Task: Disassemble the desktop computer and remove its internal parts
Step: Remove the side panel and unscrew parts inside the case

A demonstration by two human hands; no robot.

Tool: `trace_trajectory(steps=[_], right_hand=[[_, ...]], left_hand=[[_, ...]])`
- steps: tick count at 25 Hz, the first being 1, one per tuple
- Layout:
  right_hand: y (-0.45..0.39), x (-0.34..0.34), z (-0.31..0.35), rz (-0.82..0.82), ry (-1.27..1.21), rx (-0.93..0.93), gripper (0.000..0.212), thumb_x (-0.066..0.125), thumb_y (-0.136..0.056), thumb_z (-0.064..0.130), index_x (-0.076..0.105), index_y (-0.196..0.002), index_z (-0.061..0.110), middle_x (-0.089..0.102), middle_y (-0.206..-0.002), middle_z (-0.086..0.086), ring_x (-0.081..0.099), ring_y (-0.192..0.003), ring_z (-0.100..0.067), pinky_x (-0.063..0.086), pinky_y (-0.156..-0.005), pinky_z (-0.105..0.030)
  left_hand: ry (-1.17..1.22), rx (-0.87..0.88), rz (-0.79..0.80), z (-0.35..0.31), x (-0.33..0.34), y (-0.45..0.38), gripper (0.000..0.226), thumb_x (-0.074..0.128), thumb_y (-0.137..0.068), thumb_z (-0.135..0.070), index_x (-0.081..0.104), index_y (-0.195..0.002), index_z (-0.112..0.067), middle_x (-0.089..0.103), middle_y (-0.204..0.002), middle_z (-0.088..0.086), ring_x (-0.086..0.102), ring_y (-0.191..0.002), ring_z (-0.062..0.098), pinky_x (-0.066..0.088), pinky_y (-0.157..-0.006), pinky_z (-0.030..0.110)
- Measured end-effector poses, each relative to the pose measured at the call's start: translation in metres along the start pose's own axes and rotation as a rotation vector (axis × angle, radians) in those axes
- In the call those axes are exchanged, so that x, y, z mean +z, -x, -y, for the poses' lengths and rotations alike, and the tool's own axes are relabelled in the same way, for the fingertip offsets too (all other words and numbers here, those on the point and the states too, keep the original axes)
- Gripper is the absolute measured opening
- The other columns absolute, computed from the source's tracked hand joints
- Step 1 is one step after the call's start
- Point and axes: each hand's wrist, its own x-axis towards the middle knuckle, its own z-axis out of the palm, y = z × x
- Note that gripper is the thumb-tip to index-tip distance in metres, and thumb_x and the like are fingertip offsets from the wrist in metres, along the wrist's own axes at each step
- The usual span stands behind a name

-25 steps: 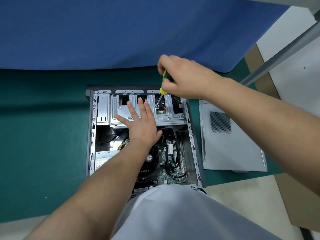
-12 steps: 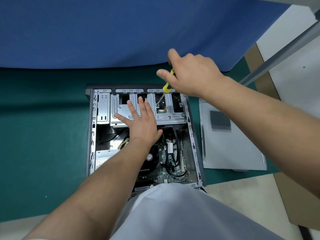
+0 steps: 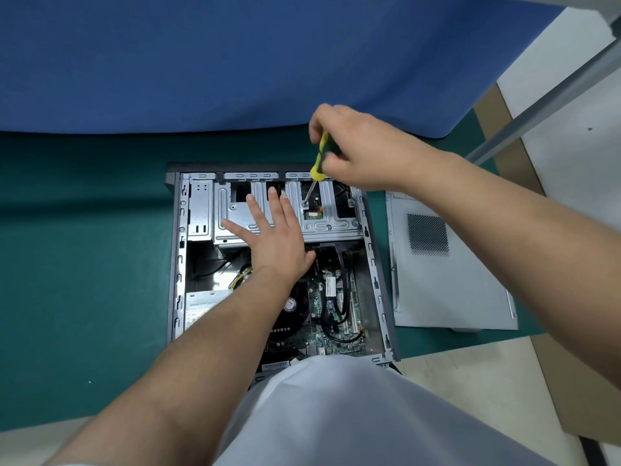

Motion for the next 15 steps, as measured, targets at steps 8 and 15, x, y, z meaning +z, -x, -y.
trace_trajectory(steps=[8,15], right_hand=[[0.009,0.007,0.000,-0.069,-0.080,0.020,0.018,0.061,-0.089,0.025,0.049,-0.102,0.020,0.056,-0.090,0.002,0.053,-0.080,-0.024,0.045,-0.069,-0.040],[0.007,0.012,0.000,-0.163,0.124,0.197,0.034,0.052,-0.098,0.051,0.048,-0.107,0.018,0.055,-0.089,-0.002,0.052,-0.079,-0.031,0.040,-0.067,-0.038]], left_hand=[[-0.002,0.000,0.000,0.000,0.000,0.000,0.131,0.058,-0.077,-0.082,-0.001,-0.161,-0.001,-0.010,-0.170,0.019,-0.014,-0.148,0.061,0.002,-0.092,0.095],[-0.004,-0.003,-0.005,0.000,0.001,0.000,0.131,0.058,-0.077,-0.082,-0.001,-0.161,-0.001,-0.009,-0.170,0.019,-0.013,-0.148,0.061,0.001,-0.092,0.095]])
